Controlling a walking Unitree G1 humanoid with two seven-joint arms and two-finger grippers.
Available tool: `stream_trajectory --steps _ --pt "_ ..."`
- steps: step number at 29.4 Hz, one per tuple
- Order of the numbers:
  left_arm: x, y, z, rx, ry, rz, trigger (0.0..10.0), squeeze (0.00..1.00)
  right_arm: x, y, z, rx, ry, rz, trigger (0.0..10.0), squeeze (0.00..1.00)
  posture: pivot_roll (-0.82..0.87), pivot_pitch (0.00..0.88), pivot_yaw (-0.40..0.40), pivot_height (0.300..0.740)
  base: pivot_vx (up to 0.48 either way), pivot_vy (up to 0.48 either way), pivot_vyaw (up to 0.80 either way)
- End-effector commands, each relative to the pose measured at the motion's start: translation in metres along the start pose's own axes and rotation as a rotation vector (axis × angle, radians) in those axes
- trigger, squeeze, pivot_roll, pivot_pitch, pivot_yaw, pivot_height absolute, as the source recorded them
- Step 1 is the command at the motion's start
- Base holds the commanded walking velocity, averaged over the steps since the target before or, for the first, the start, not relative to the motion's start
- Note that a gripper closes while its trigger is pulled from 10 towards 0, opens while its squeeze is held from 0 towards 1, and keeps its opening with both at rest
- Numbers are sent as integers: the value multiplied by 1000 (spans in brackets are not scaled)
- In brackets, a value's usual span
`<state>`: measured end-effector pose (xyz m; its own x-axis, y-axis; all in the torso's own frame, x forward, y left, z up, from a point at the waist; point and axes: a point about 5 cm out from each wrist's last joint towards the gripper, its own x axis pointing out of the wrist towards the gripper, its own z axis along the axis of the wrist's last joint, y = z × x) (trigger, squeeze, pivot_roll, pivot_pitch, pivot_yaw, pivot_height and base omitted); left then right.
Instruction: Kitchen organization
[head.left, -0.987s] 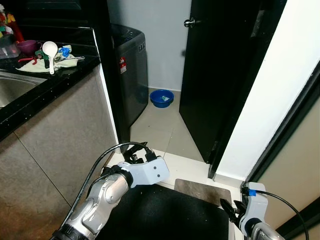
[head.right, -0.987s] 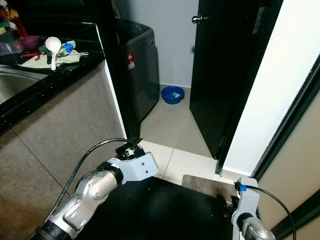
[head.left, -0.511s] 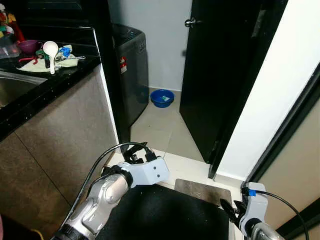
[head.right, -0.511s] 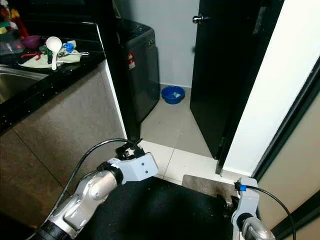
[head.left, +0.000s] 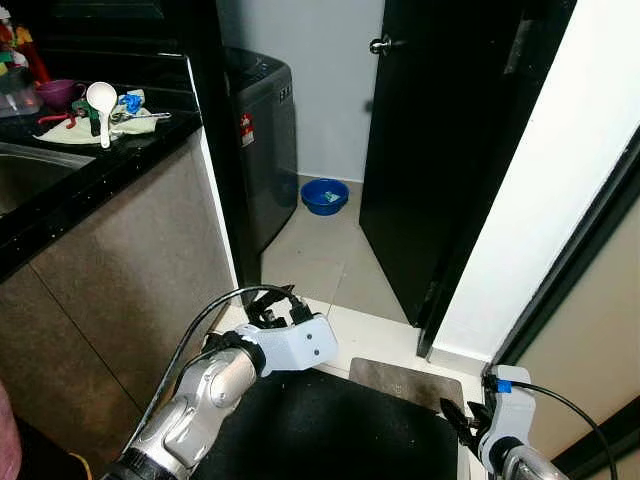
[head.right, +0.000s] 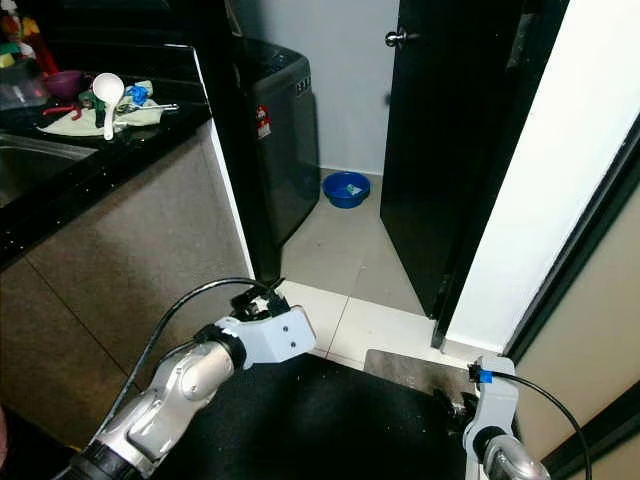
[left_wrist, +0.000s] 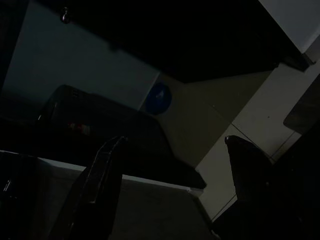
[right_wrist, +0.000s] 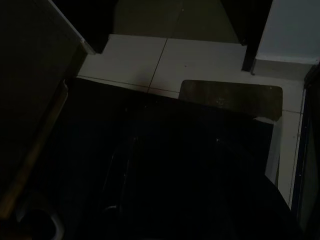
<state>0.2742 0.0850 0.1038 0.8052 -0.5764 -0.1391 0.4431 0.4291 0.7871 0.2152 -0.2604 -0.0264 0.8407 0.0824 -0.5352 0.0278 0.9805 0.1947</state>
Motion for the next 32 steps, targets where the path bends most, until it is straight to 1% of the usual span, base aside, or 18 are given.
stream_trajectory --steps 1,32 --pt "-2 1 -5 16 10 -1 10000 0 2 4 -1 -3 -3 10 10000 0 -45 0 15 740 0 0 0" --pt "-3 -3 -5 15 10 -2 10000 0 1 5 -5 -5 8 15 10000 0 -38 0 6 740 0 0 0"
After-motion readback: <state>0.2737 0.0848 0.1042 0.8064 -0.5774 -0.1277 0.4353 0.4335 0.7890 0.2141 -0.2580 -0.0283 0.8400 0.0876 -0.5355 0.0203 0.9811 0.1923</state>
